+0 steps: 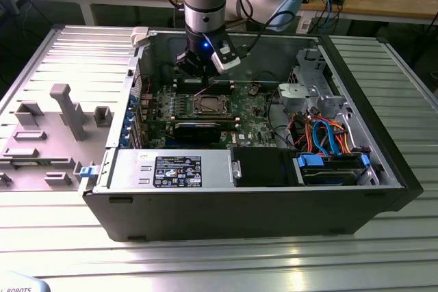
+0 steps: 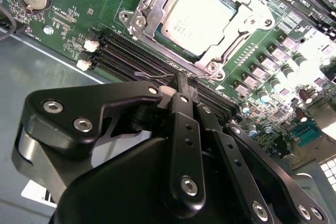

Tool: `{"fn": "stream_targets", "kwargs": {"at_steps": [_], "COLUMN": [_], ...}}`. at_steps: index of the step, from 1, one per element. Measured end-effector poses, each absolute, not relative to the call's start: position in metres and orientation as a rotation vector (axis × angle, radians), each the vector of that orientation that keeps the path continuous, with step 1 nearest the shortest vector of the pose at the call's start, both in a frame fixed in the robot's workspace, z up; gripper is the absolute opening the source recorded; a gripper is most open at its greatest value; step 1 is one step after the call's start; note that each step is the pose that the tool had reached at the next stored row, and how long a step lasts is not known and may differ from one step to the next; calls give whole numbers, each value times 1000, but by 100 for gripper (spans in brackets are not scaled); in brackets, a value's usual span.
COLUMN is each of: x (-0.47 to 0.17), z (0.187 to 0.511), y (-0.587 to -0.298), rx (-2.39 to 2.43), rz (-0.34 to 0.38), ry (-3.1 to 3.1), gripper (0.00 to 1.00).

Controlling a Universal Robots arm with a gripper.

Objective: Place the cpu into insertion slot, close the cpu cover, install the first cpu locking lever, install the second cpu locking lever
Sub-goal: 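Install the first cpu locking lever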

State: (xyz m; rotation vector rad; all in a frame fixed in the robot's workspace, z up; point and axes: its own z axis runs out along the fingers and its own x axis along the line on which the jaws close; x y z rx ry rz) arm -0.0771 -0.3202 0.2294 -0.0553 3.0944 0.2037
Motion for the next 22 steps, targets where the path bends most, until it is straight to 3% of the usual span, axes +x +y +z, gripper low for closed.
{"fn": "stream_targets", "kwargs": {"at_steps": [22], "x": [-71], "z": [224], "y": [-320], "rx": [-55], "rz": [204], "ry": [3094], "gripper": [11]}}
